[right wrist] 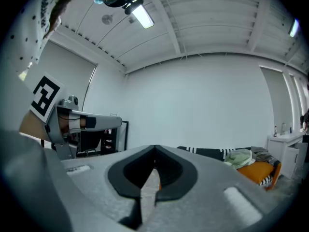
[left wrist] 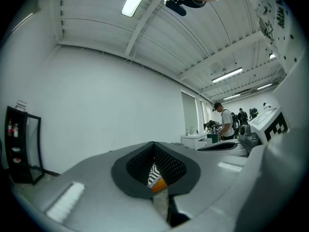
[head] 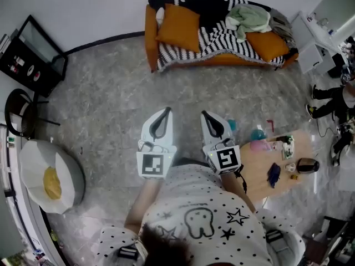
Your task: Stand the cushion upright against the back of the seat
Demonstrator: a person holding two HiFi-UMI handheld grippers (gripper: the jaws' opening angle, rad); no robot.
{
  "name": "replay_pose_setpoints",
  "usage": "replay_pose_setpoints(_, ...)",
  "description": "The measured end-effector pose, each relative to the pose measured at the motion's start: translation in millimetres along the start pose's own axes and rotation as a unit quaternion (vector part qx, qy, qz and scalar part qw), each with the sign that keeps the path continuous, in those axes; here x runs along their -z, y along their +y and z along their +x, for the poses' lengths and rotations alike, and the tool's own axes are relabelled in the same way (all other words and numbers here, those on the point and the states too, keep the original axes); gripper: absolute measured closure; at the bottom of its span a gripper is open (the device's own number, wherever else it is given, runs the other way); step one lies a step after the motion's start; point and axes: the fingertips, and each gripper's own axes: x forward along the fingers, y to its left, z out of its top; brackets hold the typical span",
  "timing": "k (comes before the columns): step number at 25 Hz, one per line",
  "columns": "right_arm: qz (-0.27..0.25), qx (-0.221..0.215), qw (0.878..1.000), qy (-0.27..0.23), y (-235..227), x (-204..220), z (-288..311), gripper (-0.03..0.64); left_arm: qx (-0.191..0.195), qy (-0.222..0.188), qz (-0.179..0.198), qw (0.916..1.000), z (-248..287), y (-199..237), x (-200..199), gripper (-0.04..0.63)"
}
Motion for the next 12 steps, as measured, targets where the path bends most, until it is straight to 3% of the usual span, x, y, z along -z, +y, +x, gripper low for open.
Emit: replay_pose_setpoints(12, 0.019, -0.032, 0.999, -0.012, -8.7, 3.8, -11.0, 0.621, -0.003, 0.004, -0.006, 1.0000, 8.3, -24.1, -5.4, 0.598)
